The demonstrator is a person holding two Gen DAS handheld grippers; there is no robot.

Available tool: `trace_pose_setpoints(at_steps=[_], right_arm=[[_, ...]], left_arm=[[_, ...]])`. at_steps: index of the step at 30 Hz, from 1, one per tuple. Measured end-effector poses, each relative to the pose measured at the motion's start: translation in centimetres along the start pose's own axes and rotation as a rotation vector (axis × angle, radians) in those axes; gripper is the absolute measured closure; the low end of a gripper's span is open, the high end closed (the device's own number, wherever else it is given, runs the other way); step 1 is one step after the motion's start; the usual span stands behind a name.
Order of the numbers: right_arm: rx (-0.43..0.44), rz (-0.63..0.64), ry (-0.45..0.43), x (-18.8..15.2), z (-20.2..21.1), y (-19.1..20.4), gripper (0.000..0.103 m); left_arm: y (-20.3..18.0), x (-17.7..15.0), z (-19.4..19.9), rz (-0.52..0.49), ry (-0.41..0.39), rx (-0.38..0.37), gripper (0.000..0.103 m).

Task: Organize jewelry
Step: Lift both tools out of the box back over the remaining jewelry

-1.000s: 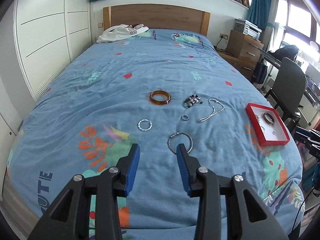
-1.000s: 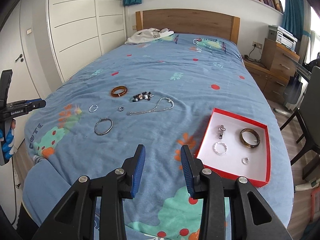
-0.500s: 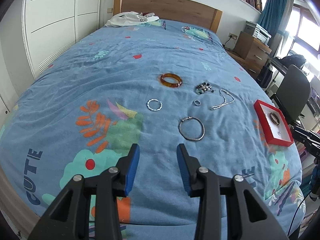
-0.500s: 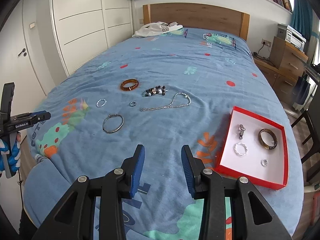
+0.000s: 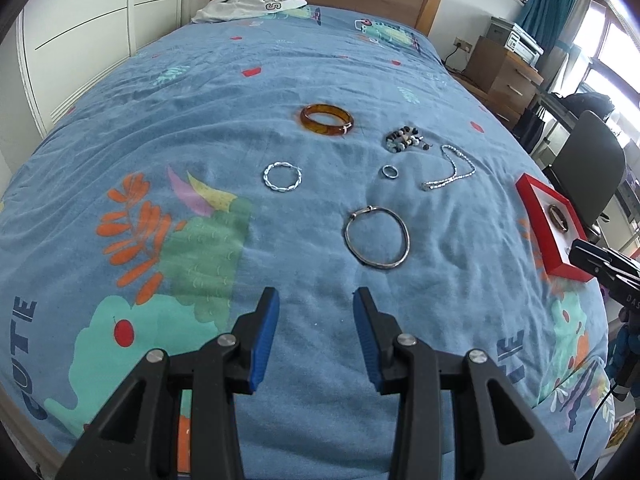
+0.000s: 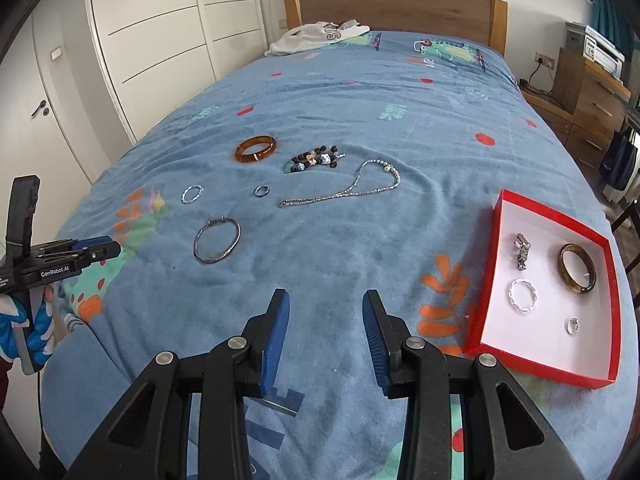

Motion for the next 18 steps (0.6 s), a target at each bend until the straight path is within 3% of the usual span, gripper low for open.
trace_pose_setpoints(at_steps=[18], right_arm=[[0.056, -0.047, 0.03, 1.6, -5.8, -2.4, 0.062]], left_arm=[[-1.0, 0.8, -4.8, -0.006, 0.069, 0.0, 0.066]])
Point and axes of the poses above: each gripper's, at about its wrist camera, not at the fingertips, and z roughly against the way its jaws point, y to its left, x to its top, the point moved 4 cm from there along -z, roughly the way its jaws point, and after that the axes turned 7 degrees about x, right-handed, at the moved point
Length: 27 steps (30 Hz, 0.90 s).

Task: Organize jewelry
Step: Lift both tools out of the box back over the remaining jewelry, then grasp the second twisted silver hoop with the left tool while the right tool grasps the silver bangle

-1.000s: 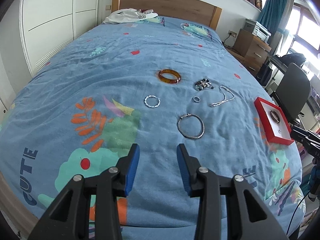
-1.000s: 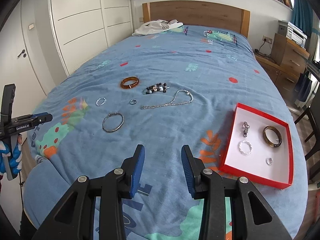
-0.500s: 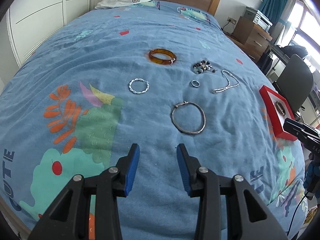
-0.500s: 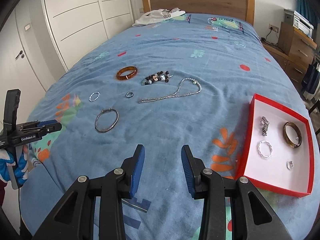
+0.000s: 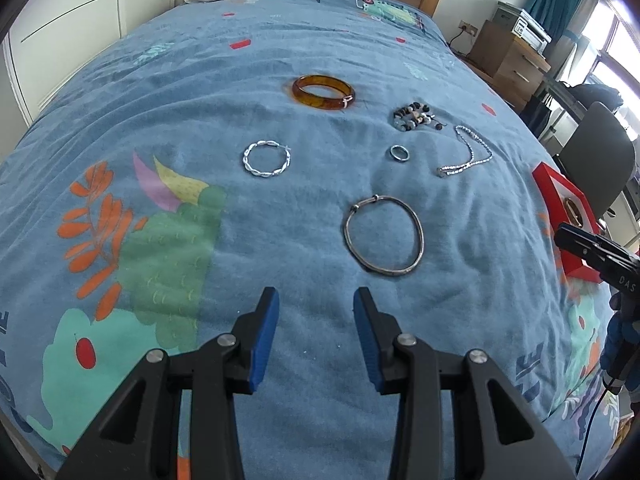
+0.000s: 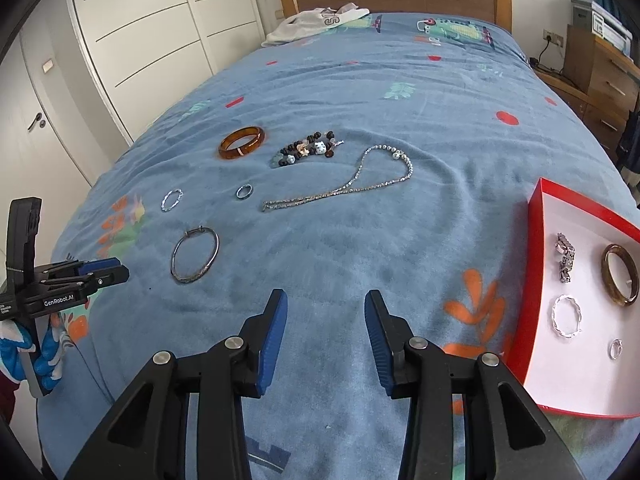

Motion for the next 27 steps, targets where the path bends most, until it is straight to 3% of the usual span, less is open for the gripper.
trace_pose_setpoints(at_steps=[27], right_arm=[[0.098, 0.002, 0.044, 1.4, -5.4, 1.6, 0.061]], left_arm=[[3.8, 3.2, -2.7, 0.079, -0.012, 0.043, 0.066]])
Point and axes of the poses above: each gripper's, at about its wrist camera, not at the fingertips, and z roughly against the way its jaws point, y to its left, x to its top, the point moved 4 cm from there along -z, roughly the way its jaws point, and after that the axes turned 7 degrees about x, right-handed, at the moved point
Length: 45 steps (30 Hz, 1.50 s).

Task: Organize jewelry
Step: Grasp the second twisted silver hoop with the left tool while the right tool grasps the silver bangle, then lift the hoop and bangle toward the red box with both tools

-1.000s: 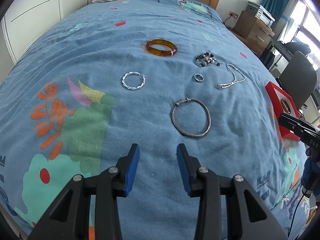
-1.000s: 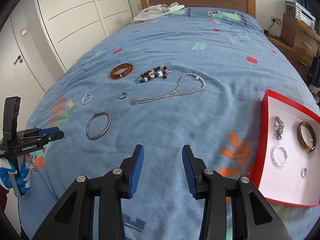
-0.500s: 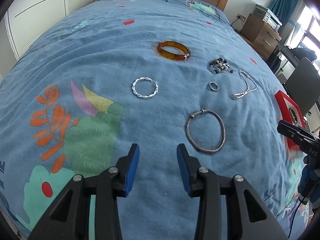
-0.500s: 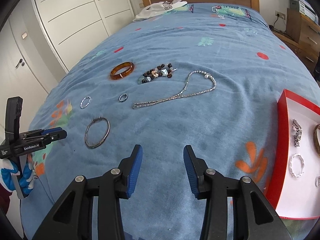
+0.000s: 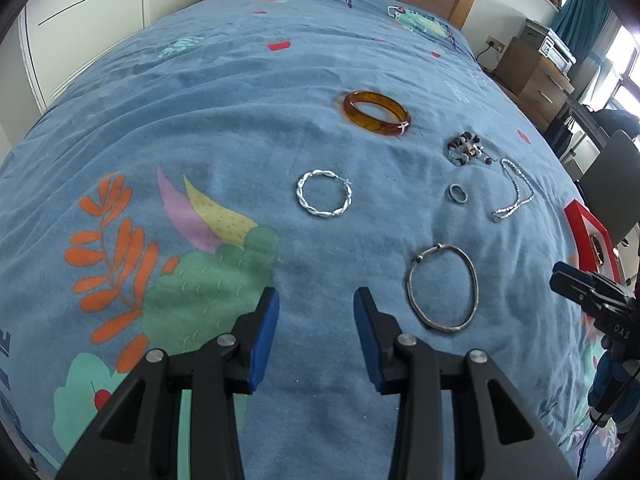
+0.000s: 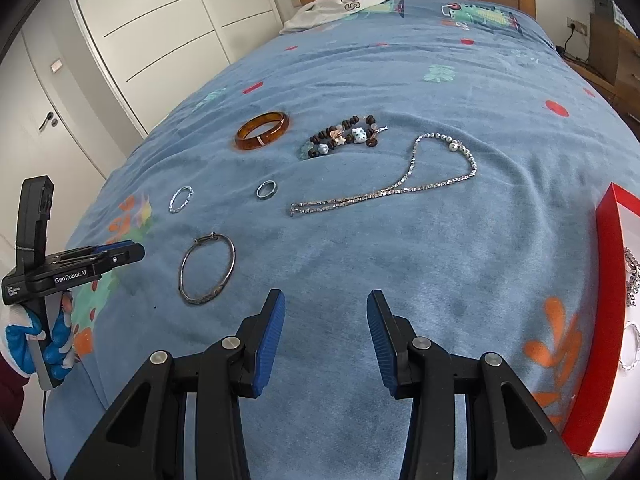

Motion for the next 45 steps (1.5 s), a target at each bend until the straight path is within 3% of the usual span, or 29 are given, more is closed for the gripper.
trace_pose_setpoints(at_steps=[14, 23, 28, 31, 35, 37, 45], right_arm=[[0.088, 0.067, 0.052, 1.0, -4.5, 4.1, 0.06], [0.137, 0.107, 0.084, 1.5, -8.2, 6.7, 0.054], [0.118, 0.163, 0.094, 1.3, -9.7, 8.3, 0.052], [0.1, 0.197, 0.096, 1.0, -10.1, 9.0, 0.059], [0.071, 0.206, 0.096, 1.1, -10.3, 8.9, 0.092], [0.08, 0.186, 0.093, 1.2, -9.9, 8.3, 0.095], [0.078, 0.167, 0.061, 0.8, -8.0, 7.8, 0.098]], left_arm=[[1.6, 5.1, -2.4, 0.047, -0.037, 0.024, 0.066], [1.9, 5.8, -6.1, 0.036, 0.002, 0.055, 0.066], [1.8, 5.9, -6.6, 0.022, -0.01, 0.073, 0.067], [1.8, 6.0, -6.7, 0.028, -0.019, 0.078, 0.069], [2.1, 6.0, -6.5, 0.049, -0.028, 0.081, 0.089], [2.2, 6.0, -6.4, 0.051, -0.029, 0.082, 0.098], [2.2, 5.2, -5.0, 0.064, -0.043, 0.096, 0.098]])
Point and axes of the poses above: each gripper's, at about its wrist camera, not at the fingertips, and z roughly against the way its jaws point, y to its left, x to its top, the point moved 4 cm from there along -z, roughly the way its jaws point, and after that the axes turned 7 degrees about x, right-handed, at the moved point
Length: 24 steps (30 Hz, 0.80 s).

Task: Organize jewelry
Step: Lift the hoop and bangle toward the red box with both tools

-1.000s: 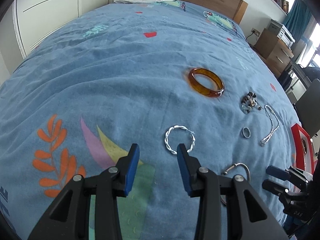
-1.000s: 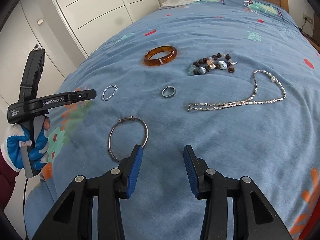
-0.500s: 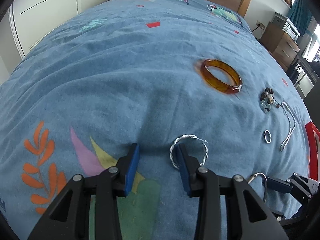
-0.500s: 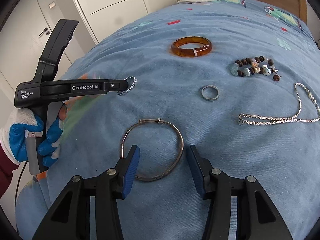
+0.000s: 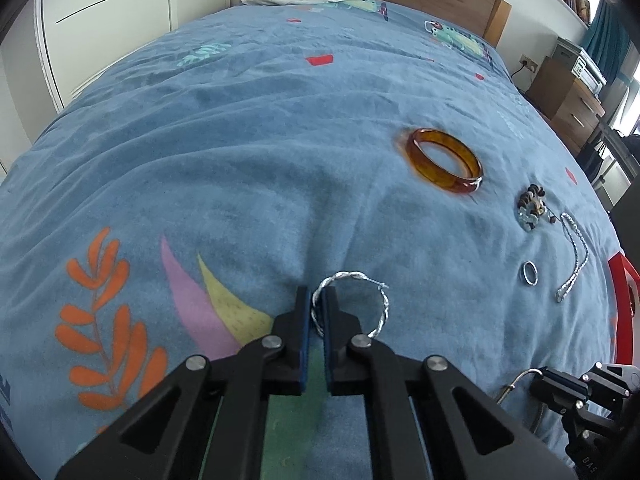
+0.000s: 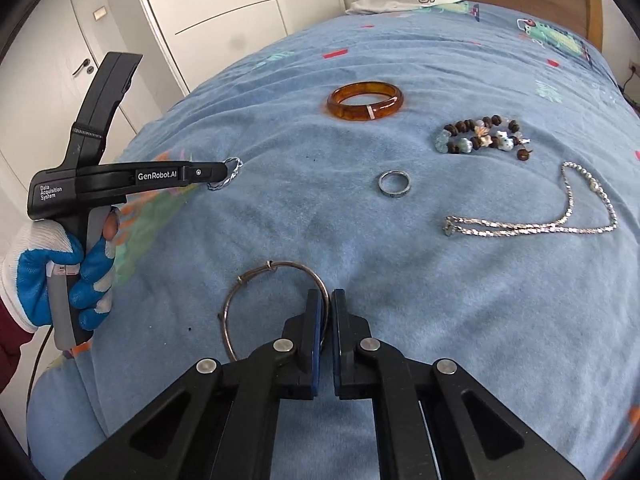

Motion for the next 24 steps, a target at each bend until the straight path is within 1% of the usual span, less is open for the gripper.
trace_pose_setpoints(at_steps=[11, 19, 24], right_arm=[[-0.045, -0.01, -0.07, -1.1, 5.2, -0.5, 0.099], [-0.101, -0.031, -0.132, -2.2, 10.7, -1.0, 0.099], [-0.146, -0.045, -0.17, -3.1, 14.2, -1.9, 0.099]], left_arm=[[-0.5, -2.4, 4.3, -0.008, -0.021, -0.006, 0.098], [-1.9, -3.6, 8.0, -0.03, -0.046, -0.018, 0.098], [-3.5, -3.9, 10.3, -0.054, -0.069, -0.034, 0.098]])
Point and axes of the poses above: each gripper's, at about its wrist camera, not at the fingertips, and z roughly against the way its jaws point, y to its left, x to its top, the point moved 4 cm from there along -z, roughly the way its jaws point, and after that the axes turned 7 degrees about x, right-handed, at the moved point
